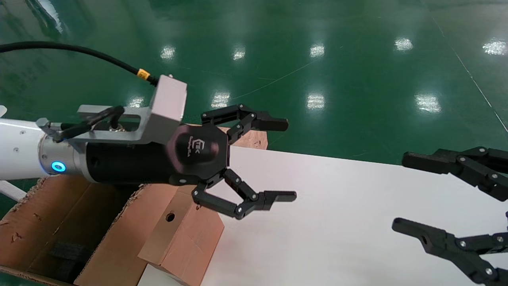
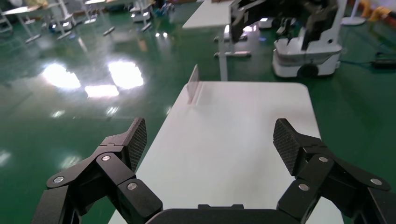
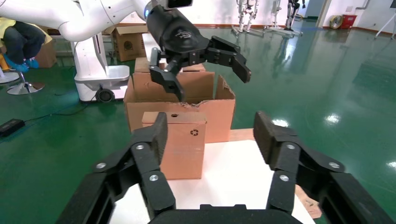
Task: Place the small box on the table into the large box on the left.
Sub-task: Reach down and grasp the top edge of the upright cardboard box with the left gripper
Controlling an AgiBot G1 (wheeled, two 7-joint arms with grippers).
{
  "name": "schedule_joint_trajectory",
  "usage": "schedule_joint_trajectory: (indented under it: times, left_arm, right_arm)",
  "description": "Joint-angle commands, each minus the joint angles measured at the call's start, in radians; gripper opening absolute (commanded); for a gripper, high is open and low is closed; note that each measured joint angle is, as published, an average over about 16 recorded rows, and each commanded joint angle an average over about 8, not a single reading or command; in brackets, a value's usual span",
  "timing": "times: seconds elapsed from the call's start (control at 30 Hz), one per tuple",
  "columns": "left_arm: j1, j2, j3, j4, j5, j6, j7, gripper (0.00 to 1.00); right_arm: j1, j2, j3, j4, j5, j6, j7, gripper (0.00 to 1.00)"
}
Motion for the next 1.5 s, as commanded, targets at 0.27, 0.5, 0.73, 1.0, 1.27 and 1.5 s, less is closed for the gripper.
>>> schedule_joint_trajectory:
  times: [0.27, 0.5, 0.73, 1.0, 1.27, 1.5]
  left_arm:
    - [-0.052, -0.04, 0.066, -0.016, 0.158, -0.043, -0.153, 1.0]
    - [-0.119, -0.053, 0.103, -0.028, 0.258, -0.027, -0.217, 1.0]
    - [-0.139, -0.052, 0.109, -0.023, 0.28, -0.019, -0.216, 1.0]
    - [-0.174, -0.03, 0.161, -0.005, 0.372, -0.024, -0.369, 1.0]
    - [-0.317, 0.018, 0.258, -0.035, 0.595, 0.031, -0.61, 1.0]
    - [-0.463, 0.052, 0.34, -0.038, 0.749, 0.134, -0.698, 1.0]
  right_arm:
    - [0.0, 0.0, 0.0, 0.0, 0.0, 0.0, 0.0, 0.0]
    - [0.0, 0.0, 0.0, 0.0, 0.0, 0.0, 0.0, 0.0]
    - [0.0, 0.0, 0.0, 0.0, 0.001, 0.0, 0.0, 0.0]
    - [0.0, 0.0, 0.0, -0.001, 0.001, 0.0, 0.0, 0.0]
    - [0.0, 0.0, -0.001, -0.001, 0.001, 0.0, -0.001, 0.0]
    - [0.0, 0.0, -0.001, -0.001, 0.001, 0.0, -0.001, 0.0]
